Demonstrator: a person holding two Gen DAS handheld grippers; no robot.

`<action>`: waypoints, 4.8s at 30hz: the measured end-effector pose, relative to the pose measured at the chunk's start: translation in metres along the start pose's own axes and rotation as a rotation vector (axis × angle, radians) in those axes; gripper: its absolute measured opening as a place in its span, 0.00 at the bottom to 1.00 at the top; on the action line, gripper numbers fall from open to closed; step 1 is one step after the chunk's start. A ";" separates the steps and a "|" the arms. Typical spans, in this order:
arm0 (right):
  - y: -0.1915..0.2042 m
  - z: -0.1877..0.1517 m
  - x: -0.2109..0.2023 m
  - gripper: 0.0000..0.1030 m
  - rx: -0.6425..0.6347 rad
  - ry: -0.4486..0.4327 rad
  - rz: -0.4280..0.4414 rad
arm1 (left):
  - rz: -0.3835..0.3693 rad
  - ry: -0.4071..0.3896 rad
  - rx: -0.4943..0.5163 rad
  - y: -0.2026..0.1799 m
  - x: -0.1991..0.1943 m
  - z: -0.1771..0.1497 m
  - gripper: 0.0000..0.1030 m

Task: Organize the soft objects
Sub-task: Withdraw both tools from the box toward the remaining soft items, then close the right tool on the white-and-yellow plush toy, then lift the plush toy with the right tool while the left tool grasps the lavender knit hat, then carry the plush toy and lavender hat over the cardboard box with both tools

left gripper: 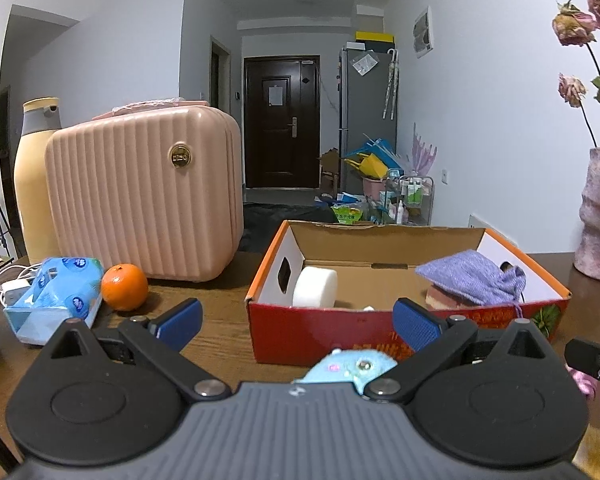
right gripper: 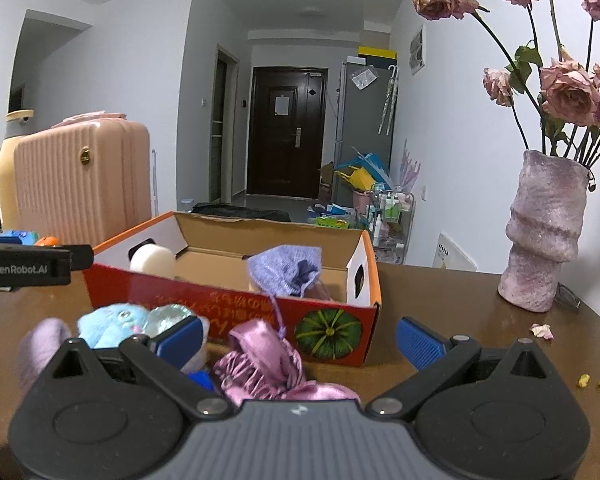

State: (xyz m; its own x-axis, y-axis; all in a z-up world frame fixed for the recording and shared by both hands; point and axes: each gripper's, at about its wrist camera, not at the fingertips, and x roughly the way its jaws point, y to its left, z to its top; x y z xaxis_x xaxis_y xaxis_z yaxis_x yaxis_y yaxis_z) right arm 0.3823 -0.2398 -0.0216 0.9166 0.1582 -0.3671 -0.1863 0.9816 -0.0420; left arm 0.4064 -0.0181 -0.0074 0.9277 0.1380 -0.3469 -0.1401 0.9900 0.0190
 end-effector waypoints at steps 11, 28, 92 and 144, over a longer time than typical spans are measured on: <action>0.007 -0.018 -0.032 1.00 -0.008 0.004 0.005 | -0.009 0.009 0.028 0.009 -0.029 -0.017 1.00; 0.017 -0.040 -0.068 1.00 -0.033 0.019 -0.015 | -0.051 0.043 0.069 0.014 -0.072 -0.041 1.00; -0.002 -0.060 -0.076 0.46 0.027 0.017 -0.024 | -0.109 0.131 0.085 0.025 -0.075 -0.059 1.00; -0.013 -0.057 -0.071 0.46 0.121 -0.009 -0.185 | -0.195 0.203 0.119 0.016 -0.017 -0.058 0.25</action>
State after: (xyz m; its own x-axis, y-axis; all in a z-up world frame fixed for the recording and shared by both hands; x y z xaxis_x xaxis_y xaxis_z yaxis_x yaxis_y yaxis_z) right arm 0.2993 -0.2701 -0.0480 0.9344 -0.0249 -0.3553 0.0283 0.9996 0.0043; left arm 0.3687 -0.0061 -0.0558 0.8431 -0.0520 -0.5352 0.0864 0.9955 0.0394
